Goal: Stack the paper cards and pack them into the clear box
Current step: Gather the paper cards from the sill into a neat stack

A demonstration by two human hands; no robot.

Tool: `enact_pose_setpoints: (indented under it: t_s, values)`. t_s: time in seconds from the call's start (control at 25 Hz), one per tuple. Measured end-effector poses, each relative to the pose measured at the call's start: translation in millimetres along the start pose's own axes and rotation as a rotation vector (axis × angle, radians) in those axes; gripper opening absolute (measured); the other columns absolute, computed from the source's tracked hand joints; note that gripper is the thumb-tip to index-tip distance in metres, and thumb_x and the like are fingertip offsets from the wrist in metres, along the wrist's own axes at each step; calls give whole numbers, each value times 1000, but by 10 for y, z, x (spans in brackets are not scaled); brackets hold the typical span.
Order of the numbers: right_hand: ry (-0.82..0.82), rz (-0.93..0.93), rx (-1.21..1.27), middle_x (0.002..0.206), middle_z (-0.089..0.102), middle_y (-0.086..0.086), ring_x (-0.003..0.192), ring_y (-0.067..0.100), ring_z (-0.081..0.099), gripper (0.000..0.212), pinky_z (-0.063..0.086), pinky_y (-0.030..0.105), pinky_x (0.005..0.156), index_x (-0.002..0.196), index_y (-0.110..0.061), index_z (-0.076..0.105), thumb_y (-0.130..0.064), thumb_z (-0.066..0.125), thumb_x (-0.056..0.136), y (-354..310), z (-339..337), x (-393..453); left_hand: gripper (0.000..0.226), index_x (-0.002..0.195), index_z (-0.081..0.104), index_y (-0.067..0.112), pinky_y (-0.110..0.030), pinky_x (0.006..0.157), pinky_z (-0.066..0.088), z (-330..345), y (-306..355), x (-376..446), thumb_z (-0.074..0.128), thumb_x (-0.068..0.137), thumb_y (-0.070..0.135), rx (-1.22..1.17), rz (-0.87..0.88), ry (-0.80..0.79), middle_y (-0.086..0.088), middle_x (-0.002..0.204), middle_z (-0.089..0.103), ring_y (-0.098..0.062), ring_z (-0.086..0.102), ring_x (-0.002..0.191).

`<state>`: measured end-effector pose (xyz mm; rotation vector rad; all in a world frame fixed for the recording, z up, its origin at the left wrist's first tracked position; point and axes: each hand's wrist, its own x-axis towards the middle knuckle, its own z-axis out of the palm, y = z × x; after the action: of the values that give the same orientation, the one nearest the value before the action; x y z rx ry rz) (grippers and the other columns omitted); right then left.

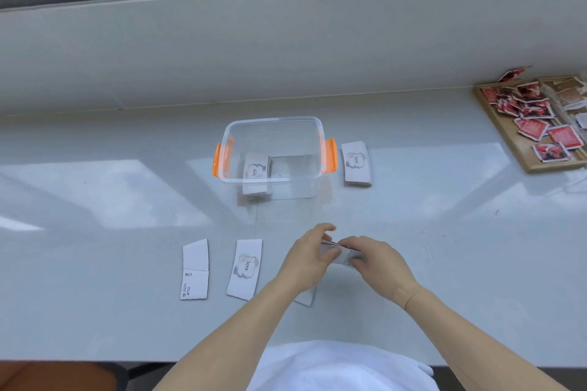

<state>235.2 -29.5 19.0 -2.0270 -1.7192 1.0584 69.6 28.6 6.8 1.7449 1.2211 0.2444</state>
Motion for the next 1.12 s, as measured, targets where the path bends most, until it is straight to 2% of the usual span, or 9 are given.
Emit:
enact_pose_setpoints:
  t_s: [0.12,0.28,0.36,0.48,0.56,0.68,0.84,1.04,1.12]
  values:
    - [116,-113,-219,104,63,-14,95,15,57,41,48,36,71,117,-35,55,-7,50,87,83,-5,-28,29,126,51,23,-34,96,44,162,25,-55,50,98,20,65,70,-16,-1,121,61,-18,56,111]
    - [121,-195,-455,96,63,-9,84,21,55,52,31,31,64,116,-31,56,4,46,79,223,28,-59,24,121,55,18,-37,96,41,437,-23,-115,44,99,22,386,202,95,-2,112,63,-24,54,107]
    - [141,-207,-539,92,64,-4,80,25,56,52,34,33,65,112,-26,60,8,52,72,271,121,-104,19,111,59,20,-37,91,46,507,-67,-149,50,96,25,622,221,132,2,103,65,-24,58,101]
    - [210,-174,-631,77,63,-5,66,25,56,43,43,36,60,97,-23,64,4,69,63,276,249,-158,14,100,60,25,-34,78,51,503,-36,-184,61,87,31,793,203,128,7,94,64,-21,62,89]
    - [235,-164,-632,72,62,-5,63,25,56,32,45,39,60,91,-22,64,-4,73,66,265,274,-162,22,108,57,24,-38,84,47,480,-87,-153,56,89,34,799,232,111,3,104,62,-24,59,97]
    - [233,-105,-605,75,63,-2,67,28,58,16,46,42,64,89,-22,64,-22,73,76,235,292,-178,48,134,35,27,-45,103,27,334,-216,-122,40,91,47,723,226,-6,0,132,46,-26,38,121]
    - [182,-38,-561,90,60,-2,83,27,51,12,35,34,56,99,-24,56,-34,50,95,238,302,-146,69,143,21,35,-44,110,12,-37,-466,-110,44,81,56,697,160,-49,2,146,30,-22,23,134]
    - [121,-51,-550,96,58,-5,90,23,49,17,31,31,56,107,-30,49,-36,36,99,283,213,-63,78,125,34,31,-37,94,29,-150,-569,-170,50,62,74,715,-46,11,3,121,37,-22,37,111]
    - [105,-48,-559,98,58,-6,91,22,49,17,32,31,56,108,-31,48,-37,35,99,293,190,-34,76,121,34,30,-35,89,33,-50,-535,-224,54,60,72,672,-87,-29,3,117,35,-22,39,107]
